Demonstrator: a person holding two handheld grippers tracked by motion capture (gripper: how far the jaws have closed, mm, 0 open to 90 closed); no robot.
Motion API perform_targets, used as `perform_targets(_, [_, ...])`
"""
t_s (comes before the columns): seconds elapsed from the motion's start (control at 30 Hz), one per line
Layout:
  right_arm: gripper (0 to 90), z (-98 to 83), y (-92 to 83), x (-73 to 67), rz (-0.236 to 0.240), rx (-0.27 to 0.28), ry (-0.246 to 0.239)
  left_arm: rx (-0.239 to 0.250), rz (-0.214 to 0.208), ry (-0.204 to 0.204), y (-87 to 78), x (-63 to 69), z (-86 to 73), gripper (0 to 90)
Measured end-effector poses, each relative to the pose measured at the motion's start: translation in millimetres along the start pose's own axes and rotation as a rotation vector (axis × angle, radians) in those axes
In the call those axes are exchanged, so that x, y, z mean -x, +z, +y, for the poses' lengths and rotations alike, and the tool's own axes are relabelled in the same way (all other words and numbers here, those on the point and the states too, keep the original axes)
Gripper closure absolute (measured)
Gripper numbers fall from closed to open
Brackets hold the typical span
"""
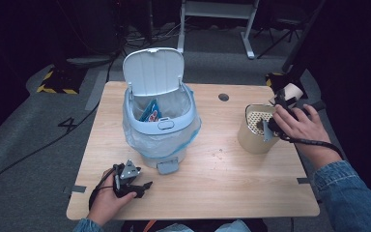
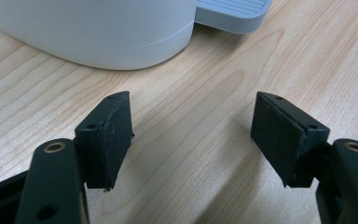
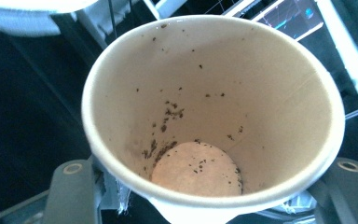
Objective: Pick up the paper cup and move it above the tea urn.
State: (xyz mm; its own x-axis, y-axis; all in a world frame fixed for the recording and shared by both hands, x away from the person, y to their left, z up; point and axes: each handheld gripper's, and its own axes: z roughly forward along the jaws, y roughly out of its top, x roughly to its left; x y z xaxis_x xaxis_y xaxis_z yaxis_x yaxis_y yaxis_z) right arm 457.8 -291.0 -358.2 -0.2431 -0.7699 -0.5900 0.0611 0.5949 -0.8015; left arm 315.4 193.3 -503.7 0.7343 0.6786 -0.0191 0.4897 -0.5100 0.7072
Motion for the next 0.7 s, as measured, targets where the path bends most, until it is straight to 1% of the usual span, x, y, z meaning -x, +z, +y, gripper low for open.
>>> perform_targets(0.07, [33.7,-3.1,0.4,0.7,0.009,0.011,0.048,0.000,0.000,0.000,0.0,0.0,0.0,29.7])
perform_targets(0.1, [33.5,-4.0,0.5,0.7,0.014,0.013,0.064,0.000,0.000,0.000,0.0,0.0,0.0,29.8])
perform_targets(0.13, [33.4,-4.9,0.4,0.2,0.025,0.023,0.117,0.000,-0.001,0.000,0.0,0.0,0.0,29.7])
perform_targets(0.17, [33.3,-6.3,0.7,0.0,0.039,0.046,0.174,0.000,0.000,-0.001,0.0,0.0,0.0,29.7])
perform_targets(0.2, [33.2,-7.8,0.5,0.1,0.045,0.055,0.217,0.000,0.000,-0.001,0.0,0.0,0.0,29.7])
perform_targets(0.23, [33.2,-9.2,0.4,0.6,0.048,0.061,0.247,0.000,0.000,-0.001,0.0,0.0,0.0,29.7])
perform_targets(0.27, [33.1,-11.0,0.5,0.6,0.057,0.071,0.306,0.000,0.000,-0.001,0.0,0.0,0.0,29.7])
perform_targets(0.37, [32.9,-19.2,1.3,1.3,0.108,0.133,0.533,0.000,0.000,-0.001,0.0,0.0,0.0,29.7])
perform_targets(0.4, [32.8,-22.3,1.8,1.6,0.124,0.151,0.593,0.000,0.000,-0.001,0.0,0.0,0.0,29.7])
perform_targets(0.43, [32.7,-25.1,2.0,1.7,0.135,0.160,0.643,0.001,0.000,0.000,0.0,-0.1,0.0,29.7])
perform_targets(0.47, [32.5,-27.6,2.0,1.5,0.145,0.168,0.703,0.000,0.000,-0.001,0.0,0.0,0.0,29.7])
perform_targets(0.5, [32.4,-30.3,1.9,1.1,0.161,0.187,0.776,0.000,0.000,0.000,0.0,-0.1,0.0,29.7])
perform_targets(0.53, [32.4,-33.1,1.7,0.9,0.179,0.204,0.834,0.001,0.000,-0.001,0.0,0.0,0.0,29.8])
perform_targets(0.6, [32.3,-37.5,2.8,0.4,0.200,0.236,0.924,0.000,0.000,-0.001,0.0,0.0,0.0,29.7])
perform_targets(0.67, [32.1,-41.1,3.4,-1.1,0.226,0.264,1.036,0.001,0.000,-0.001,0.0,0.0,0.0,29.8])
perform_targets(0.7, [31.9,-42.2,3.2,-2.1,0.240,0.274,1.104,0.001,0.000,-0.001,0.0,0.0,0.0,29.7])
